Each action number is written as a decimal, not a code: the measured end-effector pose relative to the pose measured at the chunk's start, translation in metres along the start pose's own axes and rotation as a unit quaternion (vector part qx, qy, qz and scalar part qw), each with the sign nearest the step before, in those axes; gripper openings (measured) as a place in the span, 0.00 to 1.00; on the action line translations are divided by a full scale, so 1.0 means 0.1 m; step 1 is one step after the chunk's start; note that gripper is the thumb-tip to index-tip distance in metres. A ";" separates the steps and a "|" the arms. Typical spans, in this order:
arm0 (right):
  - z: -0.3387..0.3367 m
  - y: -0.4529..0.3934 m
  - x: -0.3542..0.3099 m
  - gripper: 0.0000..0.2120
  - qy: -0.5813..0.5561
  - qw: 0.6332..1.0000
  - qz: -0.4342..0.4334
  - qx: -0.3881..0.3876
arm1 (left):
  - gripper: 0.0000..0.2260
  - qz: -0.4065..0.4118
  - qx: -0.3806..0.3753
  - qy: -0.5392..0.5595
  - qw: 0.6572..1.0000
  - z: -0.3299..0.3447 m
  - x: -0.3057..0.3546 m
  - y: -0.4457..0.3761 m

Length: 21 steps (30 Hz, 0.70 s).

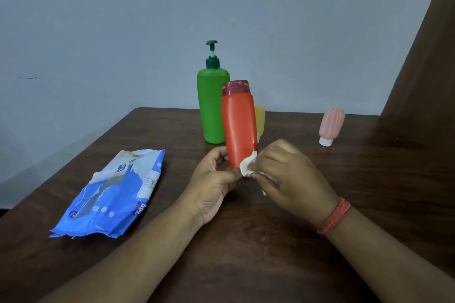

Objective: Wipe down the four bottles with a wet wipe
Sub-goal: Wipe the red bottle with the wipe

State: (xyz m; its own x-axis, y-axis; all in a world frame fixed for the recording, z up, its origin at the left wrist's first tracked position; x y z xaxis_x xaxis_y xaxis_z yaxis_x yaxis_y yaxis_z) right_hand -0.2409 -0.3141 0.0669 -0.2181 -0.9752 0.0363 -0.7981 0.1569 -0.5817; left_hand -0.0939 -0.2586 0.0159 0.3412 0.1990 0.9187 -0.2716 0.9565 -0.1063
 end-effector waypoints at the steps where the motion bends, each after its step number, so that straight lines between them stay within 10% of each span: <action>1: 0.00 0.00 0.01 0.06 0.011 1.000 -0.003 -0.002 | 0.23 0.001 -0.001 -0.016 1.000 -0.01 0.00 0.00; 13: -0.50 0.12 0.41 0.06 -0.165 0.919 0.213 0.286 | 0.24 0.001 -0.109 -0.281 0.953 0.10 -0.10 0.00; 21: -0.39 0.12 0.46 0.10 -0.340 0.867 0.245 0.270 | 0.24 -0.005 -0.063 -0.419 0.906 0.01 -0.01 -0.05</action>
State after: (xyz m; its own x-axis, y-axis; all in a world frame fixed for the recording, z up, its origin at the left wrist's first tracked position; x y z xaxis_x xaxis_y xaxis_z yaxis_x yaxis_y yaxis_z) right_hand -0.2824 -0.3510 0.0930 0.0706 -0.7075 -0.7032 -0.2834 0.6617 -0.6942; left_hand -0.0935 -0.2636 0.0158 -0.4745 0.0092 0.8802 -0.1499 0.9845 -0.0911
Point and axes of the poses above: each hand's wrist, its own y-axis away from the middle knuckle, its own z-axis out of the palm, x = y × z, the point moved 5 cm from there along -y, towards the middle knuckle, and after that the axes turned 7 degrees about -x, right-handed, at the moved point
